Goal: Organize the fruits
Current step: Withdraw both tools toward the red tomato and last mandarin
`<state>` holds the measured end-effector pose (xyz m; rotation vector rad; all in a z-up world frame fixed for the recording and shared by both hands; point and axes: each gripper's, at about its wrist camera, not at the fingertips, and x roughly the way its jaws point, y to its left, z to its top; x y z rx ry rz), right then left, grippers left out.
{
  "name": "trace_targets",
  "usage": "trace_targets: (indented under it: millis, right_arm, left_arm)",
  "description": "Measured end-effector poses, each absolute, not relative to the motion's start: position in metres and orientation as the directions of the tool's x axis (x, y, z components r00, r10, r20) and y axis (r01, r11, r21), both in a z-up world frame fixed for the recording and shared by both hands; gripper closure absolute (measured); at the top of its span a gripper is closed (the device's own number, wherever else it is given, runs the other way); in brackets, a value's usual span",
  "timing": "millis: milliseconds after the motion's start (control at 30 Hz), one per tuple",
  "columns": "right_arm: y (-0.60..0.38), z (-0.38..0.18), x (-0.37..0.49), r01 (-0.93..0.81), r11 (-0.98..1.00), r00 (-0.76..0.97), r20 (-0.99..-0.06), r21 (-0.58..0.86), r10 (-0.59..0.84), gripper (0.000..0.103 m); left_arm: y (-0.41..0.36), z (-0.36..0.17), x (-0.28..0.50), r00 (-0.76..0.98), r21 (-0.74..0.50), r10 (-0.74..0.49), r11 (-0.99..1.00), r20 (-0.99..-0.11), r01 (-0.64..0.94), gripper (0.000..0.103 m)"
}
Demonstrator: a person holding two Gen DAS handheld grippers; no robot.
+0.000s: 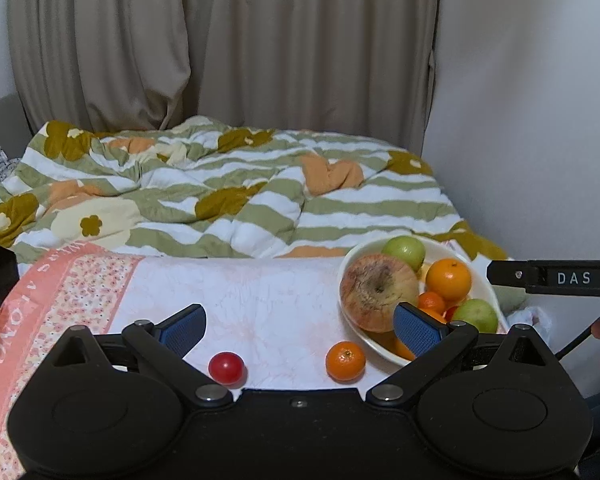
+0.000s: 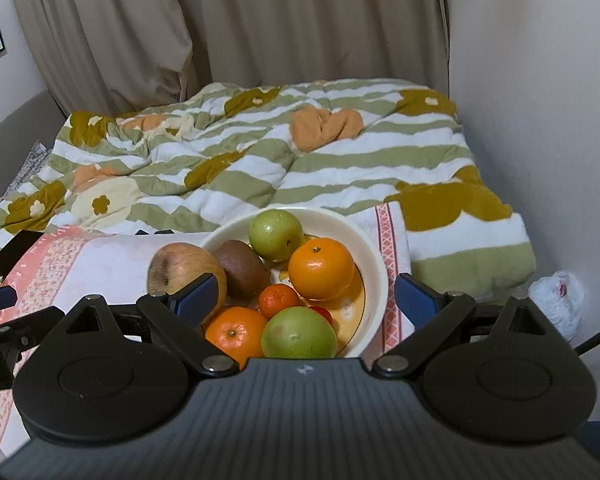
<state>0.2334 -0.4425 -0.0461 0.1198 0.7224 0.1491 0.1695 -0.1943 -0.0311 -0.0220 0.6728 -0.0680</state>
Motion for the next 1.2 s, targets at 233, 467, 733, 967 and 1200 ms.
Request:
trace_targets:
  millis: [233, 467, 733, 967, 1200]
  right_arm:
    - [-0.438, -0.018, 0.197, -0.107, 0.985, 0.770, -0.616, 0.133, 0.167, 0.000]
    - [-0.422, 0.001, 0.162, -0.128, 0.982, 0.779, -0.600, 0.136, 0.184, 0.000]
    - [-0.384, -0.002, 0.140, -0.112, 0.987, 0.766, -0.623, 0.113, 0.158, 0.000]
    - [-0.346, -0.015, 0.140, 0.009, 0.993, 0.746, -0.662, 0.119, 0.072, 0.000]
    - [-0.315, -0.040, 0.153, 0.139, 0.982, 0.717, -0.697, 0.130, -0.009, 0.000]
  left_arm:
    - [-0.186, -0.006, 0.135, 0.821, -0.040, -0.066, 0.998, -0.567, 0.053, 0.001]
    - [-0.162, 0.012, 0.109, 0.836, 0.009, -0.025, 0.999, -0.548, 0.035, 0.000]
    - [-0.113, 0.009, 0.104, 0.824, 0.039, -0.024, 0.998, -0.566, 0.056, 0.000]
    - [-0.076, -0.003, 0.126, 0.795, 0.053, -0.106, 0.984, -0.598, 0.171, 0.000]
    - [-0.057, -0.031, 0.165, 0.714, 0.049, -0.230, 0.936, -0.662, 0.347, 0.000]
